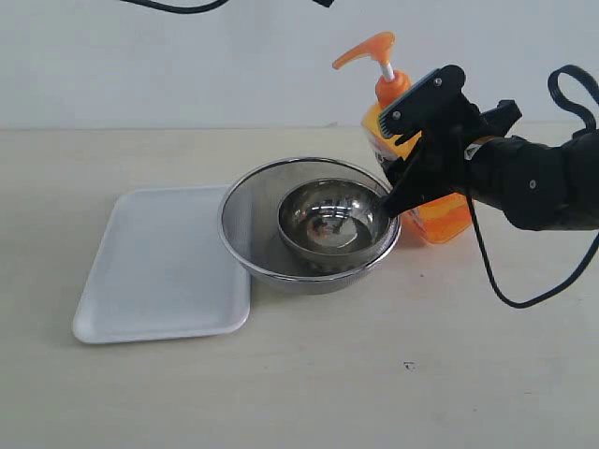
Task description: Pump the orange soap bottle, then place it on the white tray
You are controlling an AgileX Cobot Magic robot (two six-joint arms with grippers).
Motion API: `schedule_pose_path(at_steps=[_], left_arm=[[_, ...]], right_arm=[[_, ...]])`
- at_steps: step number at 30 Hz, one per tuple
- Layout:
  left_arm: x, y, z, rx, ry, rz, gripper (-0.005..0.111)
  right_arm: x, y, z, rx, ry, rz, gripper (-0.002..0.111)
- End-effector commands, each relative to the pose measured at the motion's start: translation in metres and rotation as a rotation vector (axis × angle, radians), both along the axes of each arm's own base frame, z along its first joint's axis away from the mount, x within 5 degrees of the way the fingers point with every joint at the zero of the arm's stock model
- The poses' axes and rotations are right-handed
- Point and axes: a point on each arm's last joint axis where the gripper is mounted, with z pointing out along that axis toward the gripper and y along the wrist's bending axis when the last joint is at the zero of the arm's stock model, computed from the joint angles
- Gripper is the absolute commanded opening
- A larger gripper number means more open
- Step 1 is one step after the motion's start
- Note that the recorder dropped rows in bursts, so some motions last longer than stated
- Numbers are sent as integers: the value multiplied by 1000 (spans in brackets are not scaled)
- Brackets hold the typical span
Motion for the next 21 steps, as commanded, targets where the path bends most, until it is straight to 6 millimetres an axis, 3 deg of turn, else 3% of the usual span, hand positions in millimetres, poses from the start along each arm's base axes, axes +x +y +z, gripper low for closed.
schedule_pose_path(at_steps=[1, 21], left_arm=[[5, -1, -8, -19, 32, 11, 5], [-2, -11, -16, -62, 138, -84, 5]], right_arm=[[2, 1, 6, -7, -30, 10, 0], [2, 1, 6, -6, -33, 9, 0]])
